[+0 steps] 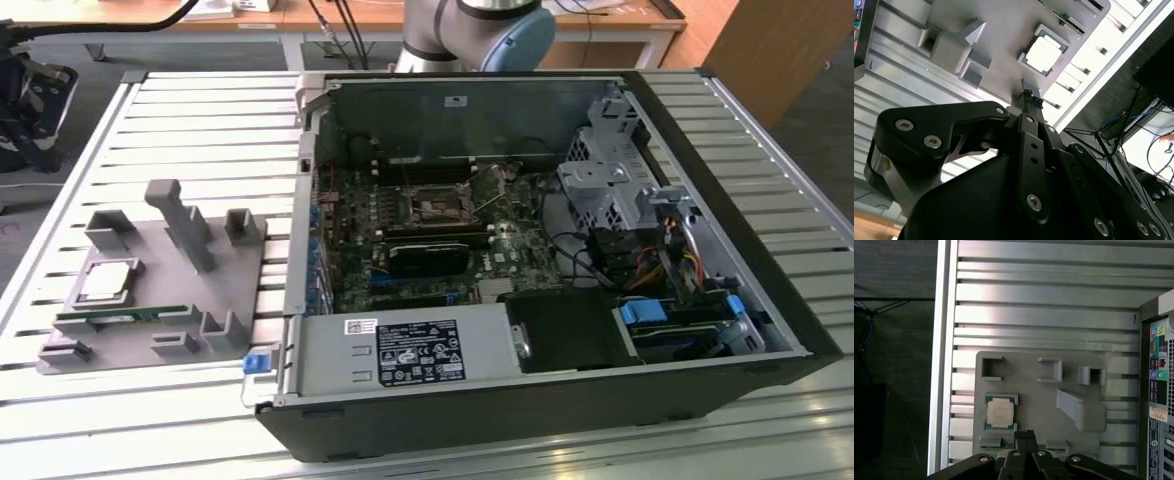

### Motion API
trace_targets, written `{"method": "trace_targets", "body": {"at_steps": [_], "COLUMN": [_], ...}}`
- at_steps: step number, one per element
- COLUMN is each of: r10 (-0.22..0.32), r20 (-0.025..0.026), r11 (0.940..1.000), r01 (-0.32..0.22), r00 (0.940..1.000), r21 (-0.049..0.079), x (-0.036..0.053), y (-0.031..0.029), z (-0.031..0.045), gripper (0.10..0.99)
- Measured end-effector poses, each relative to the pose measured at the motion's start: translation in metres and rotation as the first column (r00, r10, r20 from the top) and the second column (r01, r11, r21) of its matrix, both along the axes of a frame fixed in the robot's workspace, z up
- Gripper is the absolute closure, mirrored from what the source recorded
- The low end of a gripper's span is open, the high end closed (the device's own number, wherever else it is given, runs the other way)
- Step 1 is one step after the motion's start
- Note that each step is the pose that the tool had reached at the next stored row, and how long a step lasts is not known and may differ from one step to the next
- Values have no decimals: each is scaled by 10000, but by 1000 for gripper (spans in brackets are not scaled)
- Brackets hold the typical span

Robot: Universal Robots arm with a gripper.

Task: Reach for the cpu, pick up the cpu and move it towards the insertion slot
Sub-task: 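Pick up the cpu and move it towards the insertion slot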

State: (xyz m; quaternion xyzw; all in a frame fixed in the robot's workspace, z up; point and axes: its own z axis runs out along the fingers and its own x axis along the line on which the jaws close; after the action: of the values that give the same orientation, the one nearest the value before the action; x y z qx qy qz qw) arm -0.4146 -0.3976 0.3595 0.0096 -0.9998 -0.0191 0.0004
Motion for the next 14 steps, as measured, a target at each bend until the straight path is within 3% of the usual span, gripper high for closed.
{"method": "trace_targets", "body": {"at_steps": [14], "r10": [-1], "r20": [0], "r11": [10000], "r01": [1], "r00": [10000], "r21": [0], "x": [-53], "y": [0], "z": [-19], "gripper": [980]}}
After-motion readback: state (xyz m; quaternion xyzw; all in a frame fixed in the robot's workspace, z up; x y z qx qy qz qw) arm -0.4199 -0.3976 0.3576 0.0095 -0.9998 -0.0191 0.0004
